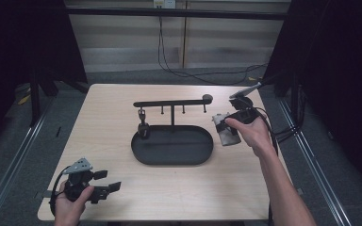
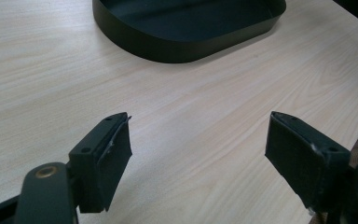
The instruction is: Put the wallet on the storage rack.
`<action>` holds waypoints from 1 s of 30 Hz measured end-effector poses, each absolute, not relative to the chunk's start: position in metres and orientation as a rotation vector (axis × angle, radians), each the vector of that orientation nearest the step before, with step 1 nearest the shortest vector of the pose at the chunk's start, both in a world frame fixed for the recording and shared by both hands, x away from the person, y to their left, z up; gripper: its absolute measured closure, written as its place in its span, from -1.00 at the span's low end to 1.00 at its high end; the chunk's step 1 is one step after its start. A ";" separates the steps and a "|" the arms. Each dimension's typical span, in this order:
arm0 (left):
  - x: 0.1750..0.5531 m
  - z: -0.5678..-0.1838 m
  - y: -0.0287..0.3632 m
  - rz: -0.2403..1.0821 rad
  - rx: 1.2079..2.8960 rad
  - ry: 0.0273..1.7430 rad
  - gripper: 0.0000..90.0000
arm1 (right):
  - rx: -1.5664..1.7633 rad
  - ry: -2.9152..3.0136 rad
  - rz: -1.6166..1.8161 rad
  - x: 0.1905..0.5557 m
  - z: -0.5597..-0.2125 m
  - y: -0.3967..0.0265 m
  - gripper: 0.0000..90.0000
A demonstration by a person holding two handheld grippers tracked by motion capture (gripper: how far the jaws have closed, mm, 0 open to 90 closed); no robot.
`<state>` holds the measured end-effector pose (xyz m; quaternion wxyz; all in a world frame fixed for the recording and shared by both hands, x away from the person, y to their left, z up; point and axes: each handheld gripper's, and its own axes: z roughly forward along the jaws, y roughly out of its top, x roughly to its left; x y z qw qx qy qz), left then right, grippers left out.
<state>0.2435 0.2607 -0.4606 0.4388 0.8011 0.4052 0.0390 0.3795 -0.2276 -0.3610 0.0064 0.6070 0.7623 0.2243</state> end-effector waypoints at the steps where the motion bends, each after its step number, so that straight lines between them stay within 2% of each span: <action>1: 0.244 -0.461 0.261 0.097 1.991 1.007 -0.51 | 1.907 2.378 0.709 0.380 -0.362 -0.226 -0.25; 30: 0.244 -0.461 0.262 0.095 1.991 1.007 -0.51 | 1.981 2.345 0.888 0.389 -0.404 -0.191 -0.25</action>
